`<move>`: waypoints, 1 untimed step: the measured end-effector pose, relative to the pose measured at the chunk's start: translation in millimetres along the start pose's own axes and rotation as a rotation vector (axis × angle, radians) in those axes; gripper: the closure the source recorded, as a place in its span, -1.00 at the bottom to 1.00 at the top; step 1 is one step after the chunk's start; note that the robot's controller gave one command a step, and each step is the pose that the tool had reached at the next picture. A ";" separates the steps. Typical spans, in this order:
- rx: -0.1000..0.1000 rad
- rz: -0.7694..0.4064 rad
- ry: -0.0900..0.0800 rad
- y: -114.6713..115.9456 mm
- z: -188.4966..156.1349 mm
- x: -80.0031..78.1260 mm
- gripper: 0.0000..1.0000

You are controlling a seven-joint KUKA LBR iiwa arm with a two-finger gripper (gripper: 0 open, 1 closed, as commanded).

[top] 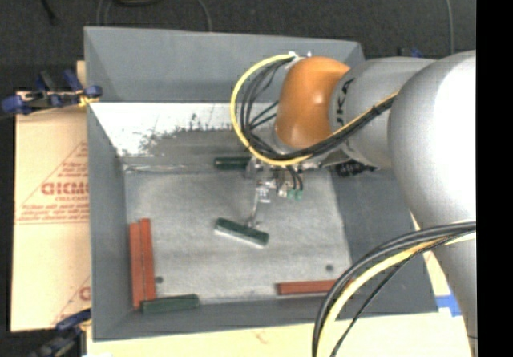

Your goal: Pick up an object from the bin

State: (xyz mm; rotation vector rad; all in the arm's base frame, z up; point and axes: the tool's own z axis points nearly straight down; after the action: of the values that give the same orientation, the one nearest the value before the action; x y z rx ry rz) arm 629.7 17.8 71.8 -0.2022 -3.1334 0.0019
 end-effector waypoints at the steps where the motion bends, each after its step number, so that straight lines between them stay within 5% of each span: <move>1: 0.000 0.000 0.000 0.0 0.0 -0.1 -1.00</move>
Offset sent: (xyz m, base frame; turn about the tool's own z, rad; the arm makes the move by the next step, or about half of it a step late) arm -0.0318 0.0224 0.0372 0.0103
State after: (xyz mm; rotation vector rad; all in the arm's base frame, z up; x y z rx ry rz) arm 629.8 17.8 71.8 -0.2015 -3.1337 0.0021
